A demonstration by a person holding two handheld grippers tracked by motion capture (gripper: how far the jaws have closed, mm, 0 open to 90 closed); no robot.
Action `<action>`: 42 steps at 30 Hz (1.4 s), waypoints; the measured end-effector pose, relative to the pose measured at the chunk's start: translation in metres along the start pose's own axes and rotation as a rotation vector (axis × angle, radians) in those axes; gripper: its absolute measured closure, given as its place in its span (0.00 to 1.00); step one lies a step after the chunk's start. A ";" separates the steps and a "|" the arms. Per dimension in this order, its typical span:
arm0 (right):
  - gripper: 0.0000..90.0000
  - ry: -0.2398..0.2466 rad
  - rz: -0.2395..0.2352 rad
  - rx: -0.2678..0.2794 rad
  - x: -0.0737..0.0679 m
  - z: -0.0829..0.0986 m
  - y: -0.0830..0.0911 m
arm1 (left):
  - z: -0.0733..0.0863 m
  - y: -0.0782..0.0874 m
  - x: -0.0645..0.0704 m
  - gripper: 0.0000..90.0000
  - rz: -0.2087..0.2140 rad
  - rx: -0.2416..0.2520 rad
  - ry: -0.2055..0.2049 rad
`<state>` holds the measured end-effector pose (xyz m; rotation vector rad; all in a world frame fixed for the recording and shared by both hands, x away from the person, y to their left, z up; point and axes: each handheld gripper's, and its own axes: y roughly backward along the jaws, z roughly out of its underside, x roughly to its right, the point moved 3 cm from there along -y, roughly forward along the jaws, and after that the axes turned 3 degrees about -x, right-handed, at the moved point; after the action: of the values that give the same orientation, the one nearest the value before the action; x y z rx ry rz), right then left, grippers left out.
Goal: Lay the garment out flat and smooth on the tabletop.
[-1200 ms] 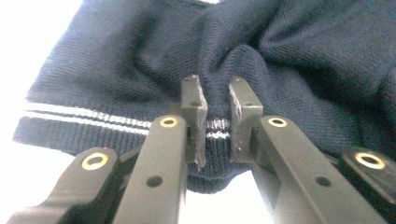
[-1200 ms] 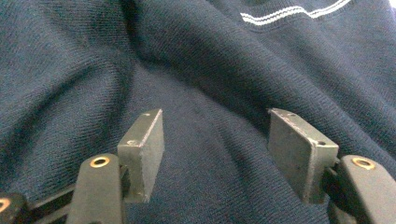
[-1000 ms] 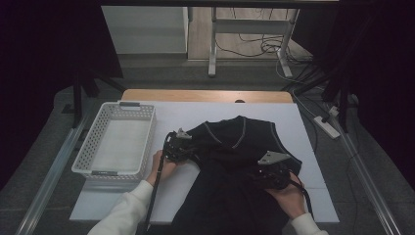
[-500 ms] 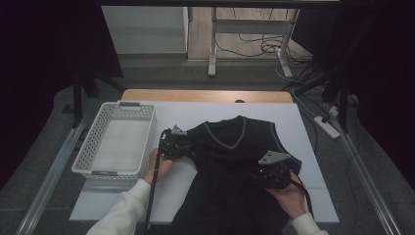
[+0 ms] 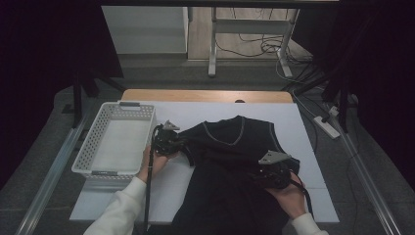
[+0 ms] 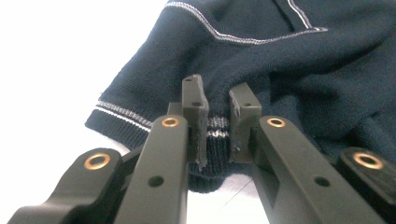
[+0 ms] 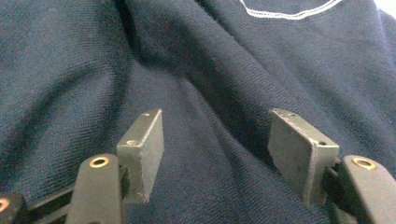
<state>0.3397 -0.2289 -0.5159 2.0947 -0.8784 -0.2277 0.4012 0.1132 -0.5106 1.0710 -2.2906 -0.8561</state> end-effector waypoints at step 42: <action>0.37 0.022 -0.169 0.098 -0.047 -0.032 0.003 | -0.013 0.042 -0.006 0.31 -0.004 0.076 0.002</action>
<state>0.3176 -0.1791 -0.4994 2.2610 -0.7130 -0.2539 0.3912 0.1348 -0.4728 1.1084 -2.3364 -0.7744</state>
